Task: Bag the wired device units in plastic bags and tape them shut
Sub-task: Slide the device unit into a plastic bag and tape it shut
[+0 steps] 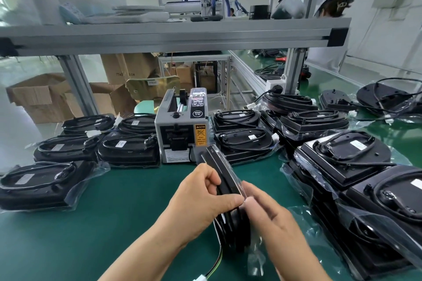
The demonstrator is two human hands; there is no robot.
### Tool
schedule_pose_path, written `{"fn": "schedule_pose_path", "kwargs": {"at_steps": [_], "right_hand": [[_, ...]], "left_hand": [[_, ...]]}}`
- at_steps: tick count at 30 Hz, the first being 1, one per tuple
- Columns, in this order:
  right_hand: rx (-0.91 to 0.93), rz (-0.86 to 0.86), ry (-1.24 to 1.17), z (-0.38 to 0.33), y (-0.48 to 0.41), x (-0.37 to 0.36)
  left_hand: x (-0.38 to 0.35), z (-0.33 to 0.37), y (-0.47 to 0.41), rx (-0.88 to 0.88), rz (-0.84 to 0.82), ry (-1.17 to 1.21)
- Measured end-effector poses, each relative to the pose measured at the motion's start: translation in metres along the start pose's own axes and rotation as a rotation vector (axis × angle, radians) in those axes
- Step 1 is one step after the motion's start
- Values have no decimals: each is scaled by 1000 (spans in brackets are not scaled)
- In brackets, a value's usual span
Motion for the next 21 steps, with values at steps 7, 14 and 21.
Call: {"fn": "schedule_pose_path", "kwargs": {"at_steps": [7, 14, 21], "right_hand": [[-61, -140, 240, -45, -72, 5], [-139, -263, 312, -36, -97, -24], [-170, -306, 222, -30, -98, -25]], "left_hand": [[-1, -2, -3, 49, -19, -33], [7, 0, -2, 72, -80, 2], [67, -36, -77, 337, 499, 662]]}}
Point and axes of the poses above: each hand's wrist, its own y-axis away from the middle knuckle, its own x-axis out of the back of the hand, z = x × y, the point moved 3 cm from there along -y, towards the middle knuckle, and after that the axes turned 12 degrees about y, right-handed, at the moved point
